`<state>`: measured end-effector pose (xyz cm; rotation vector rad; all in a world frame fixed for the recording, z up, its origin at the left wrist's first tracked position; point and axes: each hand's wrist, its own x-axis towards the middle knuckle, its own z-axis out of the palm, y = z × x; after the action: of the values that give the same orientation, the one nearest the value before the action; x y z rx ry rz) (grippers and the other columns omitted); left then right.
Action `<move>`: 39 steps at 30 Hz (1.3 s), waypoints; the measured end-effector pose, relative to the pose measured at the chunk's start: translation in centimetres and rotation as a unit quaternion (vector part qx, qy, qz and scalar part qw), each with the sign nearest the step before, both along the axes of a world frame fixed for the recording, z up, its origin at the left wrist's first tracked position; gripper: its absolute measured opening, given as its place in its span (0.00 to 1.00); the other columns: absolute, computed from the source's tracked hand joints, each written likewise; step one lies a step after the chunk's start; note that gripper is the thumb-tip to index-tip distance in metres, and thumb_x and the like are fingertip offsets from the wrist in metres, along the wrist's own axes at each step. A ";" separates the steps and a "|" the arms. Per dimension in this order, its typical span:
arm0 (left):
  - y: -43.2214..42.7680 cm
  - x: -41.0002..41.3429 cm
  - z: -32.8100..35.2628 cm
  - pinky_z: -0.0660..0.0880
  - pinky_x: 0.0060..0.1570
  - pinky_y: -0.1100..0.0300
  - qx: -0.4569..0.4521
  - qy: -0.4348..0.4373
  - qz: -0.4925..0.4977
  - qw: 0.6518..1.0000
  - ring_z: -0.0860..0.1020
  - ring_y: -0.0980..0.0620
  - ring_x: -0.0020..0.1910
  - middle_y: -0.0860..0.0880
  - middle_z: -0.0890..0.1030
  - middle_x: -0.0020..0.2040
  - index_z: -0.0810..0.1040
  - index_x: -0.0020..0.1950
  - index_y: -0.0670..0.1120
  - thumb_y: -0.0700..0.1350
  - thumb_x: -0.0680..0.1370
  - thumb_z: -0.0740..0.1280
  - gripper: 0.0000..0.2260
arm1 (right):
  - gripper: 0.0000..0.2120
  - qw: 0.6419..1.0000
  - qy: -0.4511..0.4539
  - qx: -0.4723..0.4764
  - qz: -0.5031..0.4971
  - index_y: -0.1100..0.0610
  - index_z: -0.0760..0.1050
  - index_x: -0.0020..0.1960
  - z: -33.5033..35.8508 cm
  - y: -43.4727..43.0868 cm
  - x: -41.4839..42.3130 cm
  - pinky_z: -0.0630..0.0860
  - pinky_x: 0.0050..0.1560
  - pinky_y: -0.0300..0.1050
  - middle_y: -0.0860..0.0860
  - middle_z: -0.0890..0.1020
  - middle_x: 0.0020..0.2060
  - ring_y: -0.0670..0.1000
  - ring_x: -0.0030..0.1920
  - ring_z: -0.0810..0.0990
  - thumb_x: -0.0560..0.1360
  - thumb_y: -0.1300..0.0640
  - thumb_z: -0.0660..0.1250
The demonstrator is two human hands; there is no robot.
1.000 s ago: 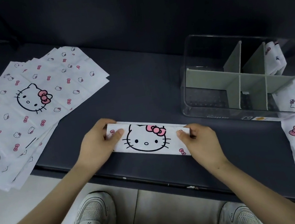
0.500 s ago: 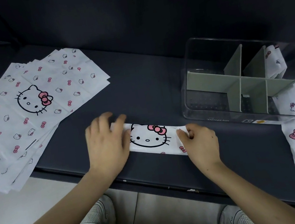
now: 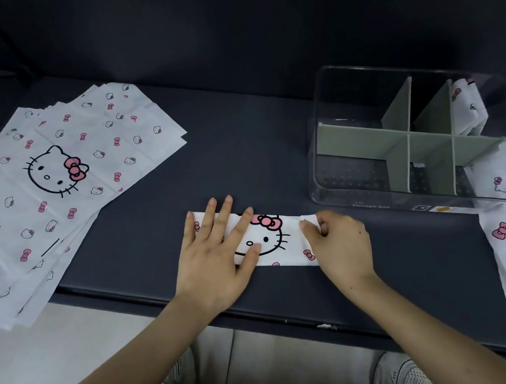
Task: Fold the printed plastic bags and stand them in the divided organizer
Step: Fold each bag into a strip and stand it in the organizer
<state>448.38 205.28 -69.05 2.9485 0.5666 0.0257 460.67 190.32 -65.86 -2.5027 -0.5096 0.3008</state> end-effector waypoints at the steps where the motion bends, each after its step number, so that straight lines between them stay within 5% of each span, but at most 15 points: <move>1: 0.0 0.0 0.0 0.51 0.71 0.43 0.001 0.000 0.001 1.000 0.61 0.43 0.75 0.44 0.65 0.75 0.64 0.75 0.53 0.63 0.81 0.42 0.28 | 0.06 0.999 -0.031 -0.025 0.007 0.56 0.76 0.43 0.3 0.0 -0.1 0.66 0.31 0.43 0.50 0.75 0.30 0.52 0.30 0.73 0.77 0.56 0.66; 3: -0.1 0.0 -0.1 0.51 0.71 0.43 0.008 -0.003 0.003 1.000 0.60 0.43 0.75 0.44 0.64 0.75 0.64 0.75 0.54 0.64 0.79 0.45 0.28 | 0.15 0.978 -0.188 -0.083 0.047 0.60 0.77 0.59 0.2 -0.1 -0.4 0.73 0.34 0.45 0.56 0.81 0.41 0.57 0.36 0.79 0.72 0.61 0.70; 6: -0.2 0.0 -0.2 0.51 0.71 0.43 0.010 -0.011 0.007 1.000 0.60 0.44 0.75 0.44 0.64 0.75 0.66 0.74 0.54 0.66 0.78 0.48 0.29 | 0.20 0.924 -0.318 -0.098 0.189 0.62 0.76 0.64 -0.9 0.2 -1.7 0.77 0.50 0.54 0.58 0.82 0.53 0.60 0.50 0.81 0.72 0.61 0.66; 9: -0.2 0.1 -0.1 0.53 0.71 0.42 0.005 -0.013 0.003 1.000 0.61 0.43 0.75 0.44 0.65 0.75 0.66 0.74 0.53 0.68 0.78 0.44 0.31 | 0.22 0.921 -0.230 -0.114 0.292 0.61 0.71 0.69 -2.0 0.6 -3.0 0.59 0.69 0.62 0.55 0.75 0.67 0.56 0.68 0.73 0.81 0.52 0.49; 15: -0.1 0.1 -0.1 0.50 0.72 0.43 0.006 -0.013 0.002 1.000 0.59 0.44 0.76 0.44 0.63 0.76 0.64 0.75 0.54 0.67 0.77 0.50 0.30 | 0.26 0.931 -0.173 -0.170 0.271 0.57 0.62 0.74 -2.4 -2.2 -2.1 0.49 0.71 0.60 0.49 0.65 0.73 0.50 0.74 0.62 0.83 0.48 0.39; 19: 0.1 0.2 -0.2 0.50 0.73 0.43 0.009 -0.009 -0.002 1.000 0.57 0.44 0.76 0.44 0.61 0.77 0.62 0.76 0.54 0.67 0.77 0.49 0.31 | 0.26 0.939 -0.167 -0.189 0.232 0.56 0.62 0.74 -2.1 -4.4 -1.6 0.49 0.71 0.59 0.48 0.65 0.73 0.51 0.73 0.63 0.83 0.48 0.38; 22: 0.4 0.3 -0.2 0.50 0.72 0.43 0.017 -0.009 -0.022 1.000 0.57 0.44 0.76 0.44 0.61 0.77 0.62 0.76 0.54 0.67 0.77 0.48 0.30 | 0.29 0.945 -0.193 -0.150 0.215 0.59 0.70 0.70 -1.0 -4.3 -1.4 0.56 0.68 0.58 0.52 0.74 0.67 0.54 0.68 0.72 0.83 0.48 0.38; 27: 1.9 0.3 0.0 0.50 0.72 0.44 0.016 -0.017 -0.099 0.995 0.57 0.44 0.76 0.44 0.61 0.77 0.62 0.76 0.54 0.67 0.78 0.47 0.30 | 0.20 0.952 -0.220 -0.081 0.199 0.62 0.79 0.58 0.3 -1.7 -0.6 0.77 0.46 0.50 0.55 0.83 0.47 0.57 0.45 0.81 0.74 0.50 0.63; 29: 2.6 0.3 -0.1 0.48 0.73 0.45 0.020 -0.015 -0.126 0.992 0.54 0.45 0.77 0.45 0.59 0.77 0.58 0.76 0.55 0.67 0.79 0.44 0.30 | 0.21 0.972 -0.118 -0.086 0.185 0.61 0.78 0.59 0.9 -0.8 -0.1 0.76 0.47 0.48 0.55 0.81 0.48 0.58 0.48 0.80 0.70 0.52 0.73; 32: 3.7 0.8 -0.3 0.46 0.73 0.46 0.022 -0.004 -0.186 0.982 0.50 0.46 0.78 0.46 0.55 0.78 0.54 0.77 0.54 0.68 0.79 0.44 0.30 | 0.19 0.982 0.041 -0.113 0.146 0.53 0.75 0.60 1.8 -0.5 0.5 0.68 0.45 0.42 0.46 0.78 0.44 0.51 0.50 0.76 0.72 0.49 0.71; 35: 4.8 1.7 -0.2 0.44 0.74 0.46 0.014 -0.002 -0.245 0.969 0.47 0.47 0.78 0.46 0.52 0.79 0.53 0.78 0.54 0.68 0.79 0.46 0.31 | 0.09 0.977 0.060 -0.132 0.154 0.51 0.75 0.45 2.3 -0.7 0.2 0.63 0.40 0.40 0.42 0.72 0.34 0.46 0.43 0.73 0.73 0.47 0.69; 39: 5.3 2.2 -0.1 0.43 0.74 0.46 0.004 -0.012 -0.278 0.961 0.47 0.47 0.78 0.46 0.52 0.78 0.54 0.78 0.53 0.67 0.79 0.49 0.31 | 0.08 0.977 0.011 -0.118 0.174 0.55 0.76 0.44 2.6 -1.0 -1.2 0.62 0.35 0.41 0.44 0.74 0.36 0.47 0.39 0.73 0.74 0.50 0.67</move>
<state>450.54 210.56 -69.11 2.9934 -0.2780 0.0031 459.50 189.36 -63.29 -2.6243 -0.9570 0.5507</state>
